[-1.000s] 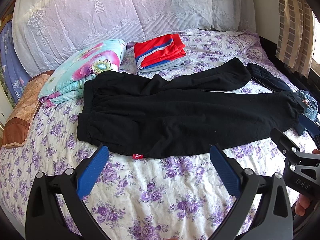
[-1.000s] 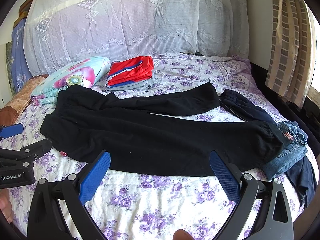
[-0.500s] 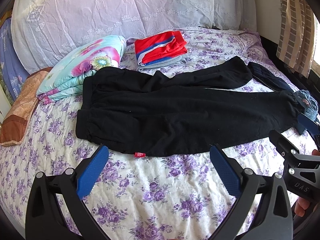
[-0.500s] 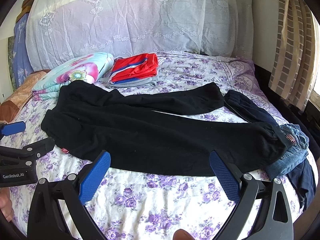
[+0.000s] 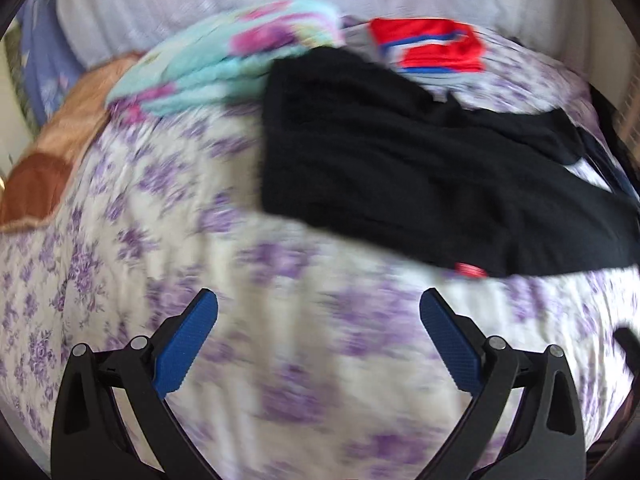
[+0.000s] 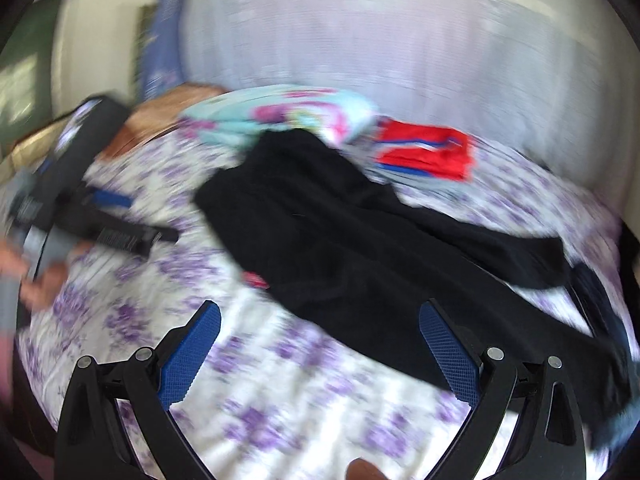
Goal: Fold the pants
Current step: 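Grasp the black pants waistband with the left gripper while the right gripper grasps the waistband beside it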
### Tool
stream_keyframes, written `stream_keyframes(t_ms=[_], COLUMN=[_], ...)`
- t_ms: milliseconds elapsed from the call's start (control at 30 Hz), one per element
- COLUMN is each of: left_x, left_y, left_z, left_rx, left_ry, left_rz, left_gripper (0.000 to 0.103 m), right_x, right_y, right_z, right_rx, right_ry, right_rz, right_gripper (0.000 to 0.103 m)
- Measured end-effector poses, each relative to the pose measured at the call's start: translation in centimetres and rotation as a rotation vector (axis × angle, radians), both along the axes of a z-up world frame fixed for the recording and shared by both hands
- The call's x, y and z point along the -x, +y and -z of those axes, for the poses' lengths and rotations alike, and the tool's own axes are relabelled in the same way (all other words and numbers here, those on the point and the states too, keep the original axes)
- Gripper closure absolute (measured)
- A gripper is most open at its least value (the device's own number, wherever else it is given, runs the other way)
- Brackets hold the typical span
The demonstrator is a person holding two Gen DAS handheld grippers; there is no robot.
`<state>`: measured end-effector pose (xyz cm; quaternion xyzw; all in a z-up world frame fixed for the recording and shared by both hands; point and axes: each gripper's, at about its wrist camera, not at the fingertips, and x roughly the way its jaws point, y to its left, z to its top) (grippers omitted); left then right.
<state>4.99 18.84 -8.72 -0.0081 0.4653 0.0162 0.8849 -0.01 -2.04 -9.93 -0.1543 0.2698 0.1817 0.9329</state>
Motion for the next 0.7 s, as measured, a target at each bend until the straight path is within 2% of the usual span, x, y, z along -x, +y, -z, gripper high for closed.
stream_keyframes(t_ms=[100,133,167,233,267,367,467,533,567,633,667,700], left_x=[-2.2,-3.1,-3.9,-5.2,-6.1,-8.4,-10.0,-10.8,-11.2,-11.8,-12.1,-12.4], left_y=[4.0,5.0,5.7,6.1,6.4,6.9,6.7,6.4,6.1,5.3,4.9,4.4], left_z=[0.8,1.0,1.3,1.9,2.4,3.8,4.4,4.4,4.4,4.5,4.5,4.4], left_rx=[0.093,0.121,0.141,0.166,0.188,0.239,0.256,0.27,0.277,0.284,0.278,0.253], left_ry=[0.038,0.052,0.067,0.097,0.121,0.165,0.158,0.139,0.132,0.134,0.132,0.123], left_rz=[0.008,0.021,0.034,0.051,0.069,0.099,0.15,0.189,0.215,0.271,0.294,0.31], left_gripper=[0.004,0.006,0.009,0.028,0.032,0.036,0.036,0.036,0.047,0.059,0.061,0.061], right_x=[-1.1,-1.8,-2.4,-4.1,-5.0,-6.9,-7.7,-8.4,-8.7,-9.3,-9.4,-9.4], right_y=[3.9,5.3,6.1,7.5,8.0,8.8,9.3,9.5,9.4,9.3,9.2,9.2], right_z=[1.0,1.5,2.0,3.1,3.5,4.8,5.9,6.8,7.1,7.7,7.9,7.9], right_rx=[0.063,0.097,0.117,0.155,0.167,0.186,0.208,0.239,0.25,0.259,0.258,0.257], right_ry=[-0.008,-0.004,0.004,0.038,0.054,0.098,0.124,0.127,0.128,0.134,0.133,0.132], right_rz=[-0.095,-0.12,-0.136,-0.154,-0.158,-0.16,-0.166,-0.144,-0.134,-0.119,-0.115,-0.115], right_gripper=[0.006,0.015,0.018,0.025,0.025,0.026,0.03,0.041,0.044,0.057,0.059,0.068])
